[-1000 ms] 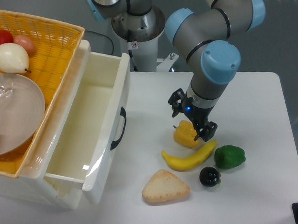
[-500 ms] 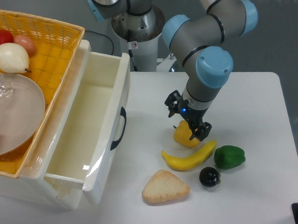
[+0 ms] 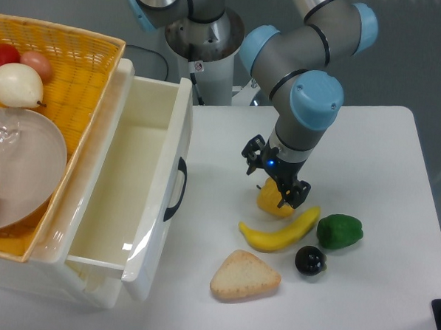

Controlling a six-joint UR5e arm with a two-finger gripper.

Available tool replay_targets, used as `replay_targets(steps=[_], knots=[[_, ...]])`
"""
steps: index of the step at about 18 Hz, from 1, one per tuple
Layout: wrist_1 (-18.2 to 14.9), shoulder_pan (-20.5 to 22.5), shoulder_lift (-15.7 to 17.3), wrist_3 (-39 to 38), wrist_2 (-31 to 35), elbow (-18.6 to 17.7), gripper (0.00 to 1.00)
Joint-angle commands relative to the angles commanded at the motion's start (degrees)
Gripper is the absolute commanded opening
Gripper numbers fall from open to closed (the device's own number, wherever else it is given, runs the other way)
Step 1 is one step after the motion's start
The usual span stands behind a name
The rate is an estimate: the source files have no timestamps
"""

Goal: Pick up the yellow pepper
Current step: 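Lower the open gripper over the small yellow pepper, then descend further and position the gripper fingers around the yellow pepper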

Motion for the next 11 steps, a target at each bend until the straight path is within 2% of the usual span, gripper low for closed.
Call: replay_targets(steps=[8, 11], knots=[[-0.26, 2.11, -0.7, 30.14, 4.65, 0.78, 1.0], [-0.09, 1.85, -1.32, 34.91, 5.27, 0.97, 1.0]])
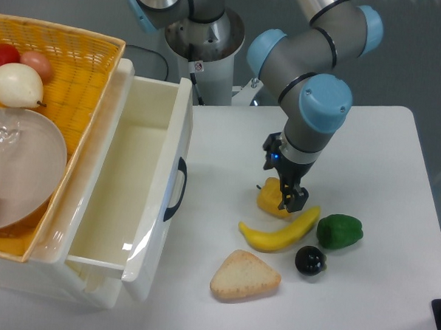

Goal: Pick up the yellow pepper
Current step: 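Descend further and position the gripper fingers around the yellow pepper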

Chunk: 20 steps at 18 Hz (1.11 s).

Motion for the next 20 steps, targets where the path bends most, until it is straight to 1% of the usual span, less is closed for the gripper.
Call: replay_targets(steps=[2, 5, 6, 7, 8, 11, 15, 18, 20], knots=[[0.09, -0.27, -0.88, 6.39, 1.84, 0.0, 1.0], [0.18, -0.44, -2.72, 9.41, 2.38, -0.09, 1.0], [0.52, -0.18, -4.03, 11.5, 2.29, 0.09, 1.0], [1.83, -0.27, -5.35, 12.83, 2.29, 0.09, 1.0], [2.72, -0.35, -5.8, 13.37, 2.29, 0.09, 1.0], [3.16, 0.26, -6.24, 13.98, 2.2, -0.88, 1.0], [3.25, 0.52, -6.33, 14.87, 2.11, -1.23, 1.0], [4.3, 0.52, -6.42, 14.78, 1.76, -2.9, 1.0], [4.57, 0.61, -6.51, 14.87, 1.5, -3.16, 1.0]])
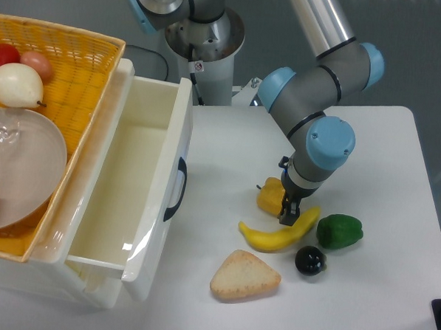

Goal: Pick up the yellow pepper
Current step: 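Descend further and position the gripper fingers around the yellow pepper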

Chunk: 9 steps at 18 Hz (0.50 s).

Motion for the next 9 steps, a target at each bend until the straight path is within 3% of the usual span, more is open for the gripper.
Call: replay_targets(steps=[9], knots=[[0.35, 1.32, -0.18, 3.34, -1.67, -1.41, 1.0]])
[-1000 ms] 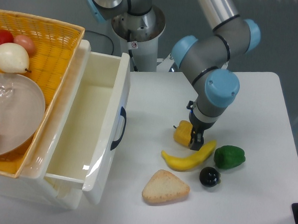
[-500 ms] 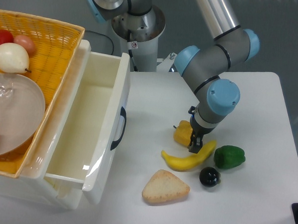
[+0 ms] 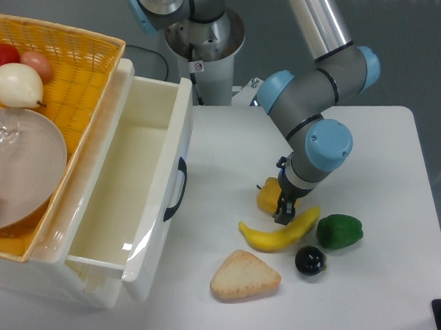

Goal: Pick up the yellow pepper
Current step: 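Descend further and position the gripper fingers around the yellow pepper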

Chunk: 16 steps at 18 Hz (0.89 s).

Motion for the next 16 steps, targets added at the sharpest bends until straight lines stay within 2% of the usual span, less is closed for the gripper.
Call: replay_targets(steps=[16], knots=[[0.0, -0.09, -0.97, -0.09, 0.09, -0.79, 0.99]])
